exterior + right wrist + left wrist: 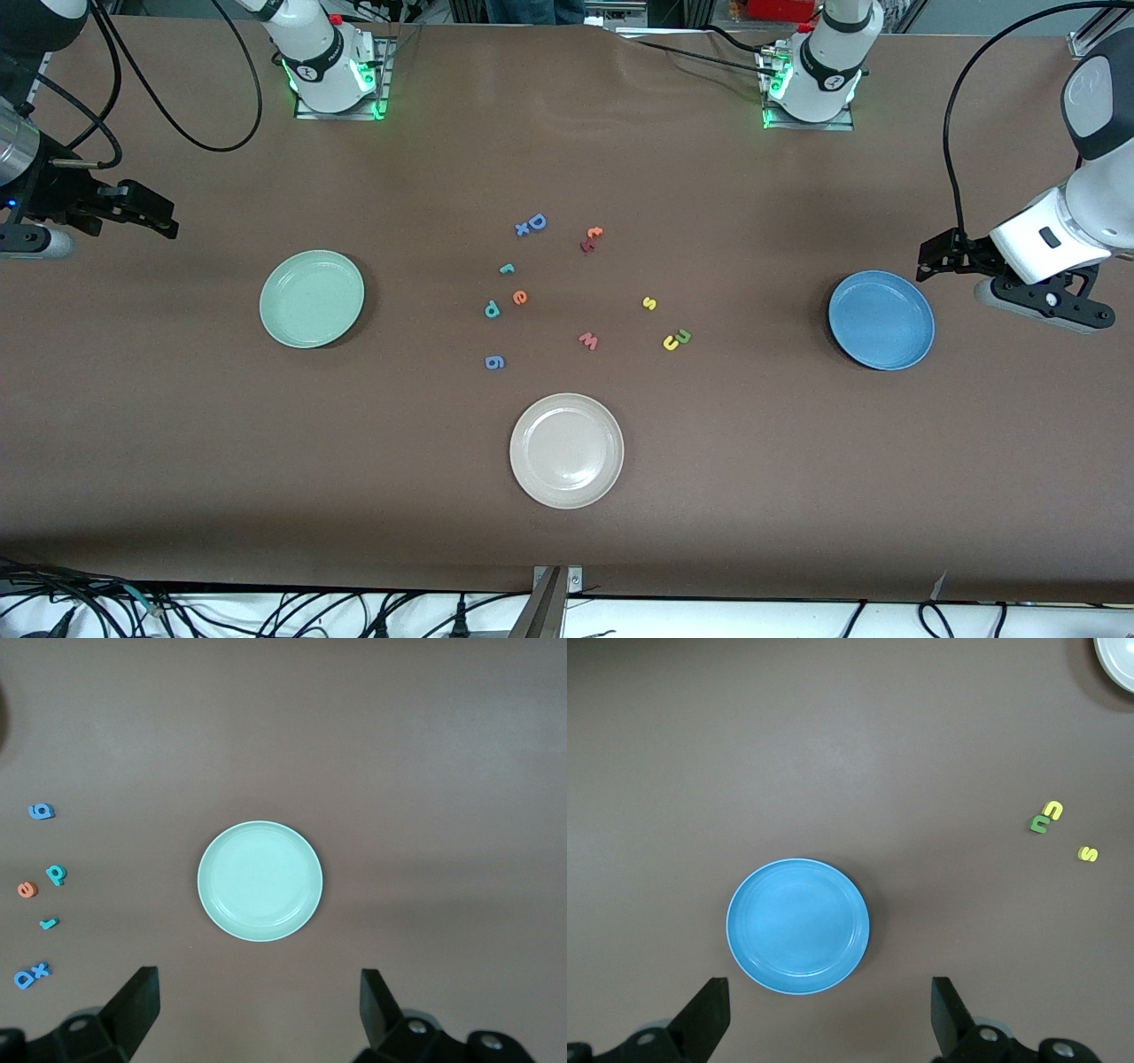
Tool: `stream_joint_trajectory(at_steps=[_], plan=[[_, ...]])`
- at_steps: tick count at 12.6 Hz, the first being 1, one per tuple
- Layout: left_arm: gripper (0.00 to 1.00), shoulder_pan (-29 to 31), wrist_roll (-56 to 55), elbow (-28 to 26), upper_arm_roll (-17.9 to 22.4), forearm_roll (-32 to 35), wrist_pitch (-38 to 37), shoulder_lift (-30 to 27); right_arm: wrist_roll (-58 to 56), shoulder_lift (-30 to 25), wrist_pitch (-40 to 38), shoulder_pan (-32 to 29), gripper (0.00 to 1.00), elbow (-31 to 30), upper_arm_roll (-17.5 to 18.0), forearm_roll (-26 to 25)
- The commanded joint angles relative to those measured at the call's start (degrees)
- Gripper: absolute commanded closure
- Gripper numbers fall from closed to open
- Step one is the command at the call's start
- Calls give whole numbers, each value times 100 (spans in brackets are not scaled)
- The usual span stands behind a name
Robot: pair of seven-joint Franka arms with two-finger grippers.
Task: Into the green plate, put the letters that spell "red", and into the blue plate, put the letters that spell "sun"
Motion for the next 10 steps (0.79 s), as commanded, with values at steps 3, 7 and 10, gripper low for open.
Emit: stream_joint_trajectory(at_steps=[3,7,10], plan=[[0,-15,-72,186,-26,151,-107,88,7,-15,-43,17,0,33,11,-28],[0,-15,-72,186,-35,142,-107,80,25,-15,-52,52,0,33,19,-19],[0,-33,25,186,-44,116,-116,106,16,3,-69,235,0,-11,19,-37]])
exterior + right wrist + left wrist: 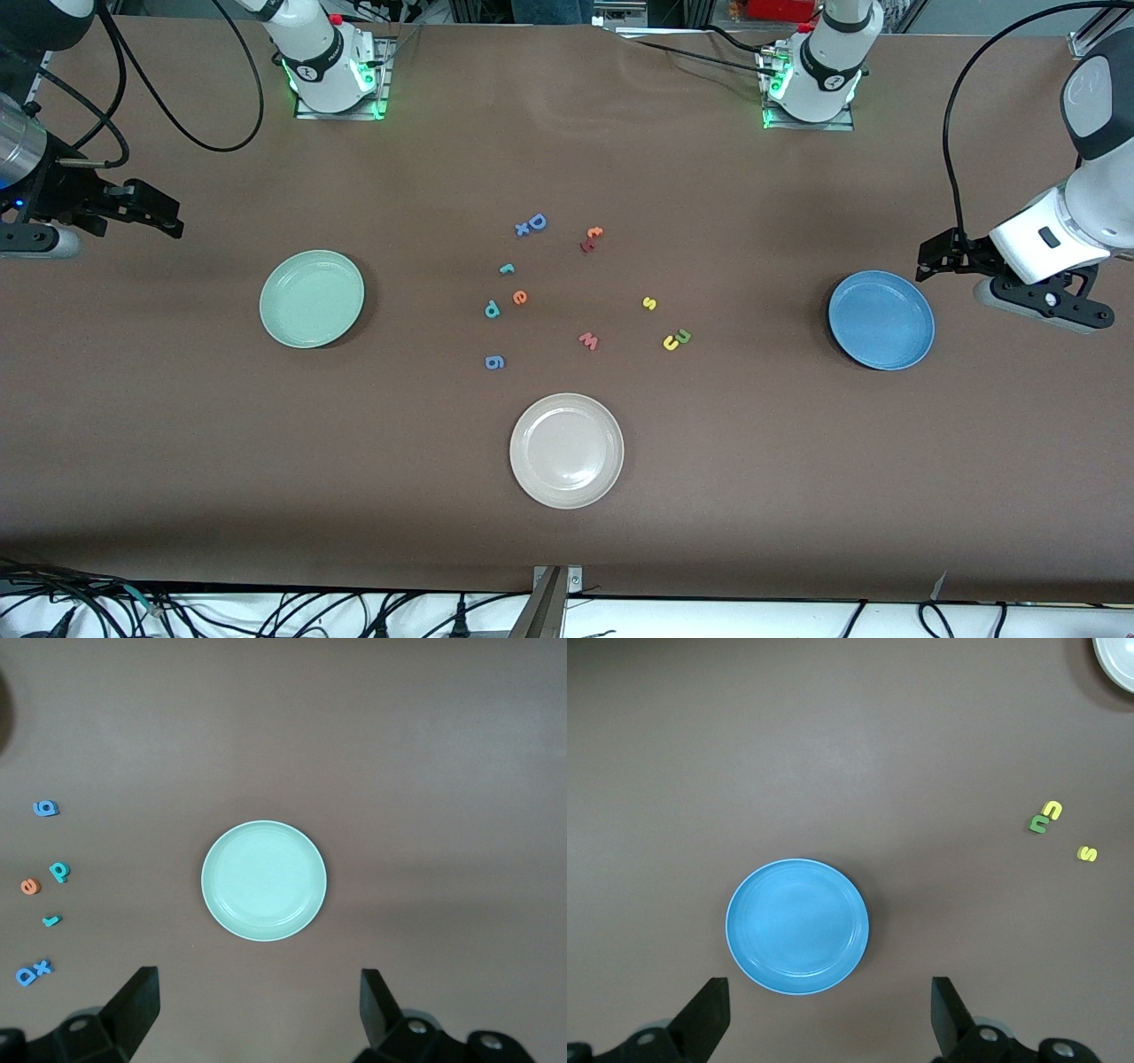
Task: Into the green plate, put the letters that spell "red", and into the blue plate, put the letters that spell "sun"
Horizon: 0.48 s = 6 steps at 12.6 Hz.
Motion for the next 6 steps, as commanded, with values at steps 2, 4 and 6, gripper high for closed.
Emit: stream_joint_trajectory(at_steps=[2,4,6], plan=[[0,-152,33,185,-47,125,-107,122,16,41,-143,305,0,-19,-4,-81],[0,-249,42,185,-109,142,-107,122,16,103,-178,428,0,-54,4,-63],[0,-512,33,185,-109,134,-98,201,25,190,-178,622,0,-125,-4,-63]])
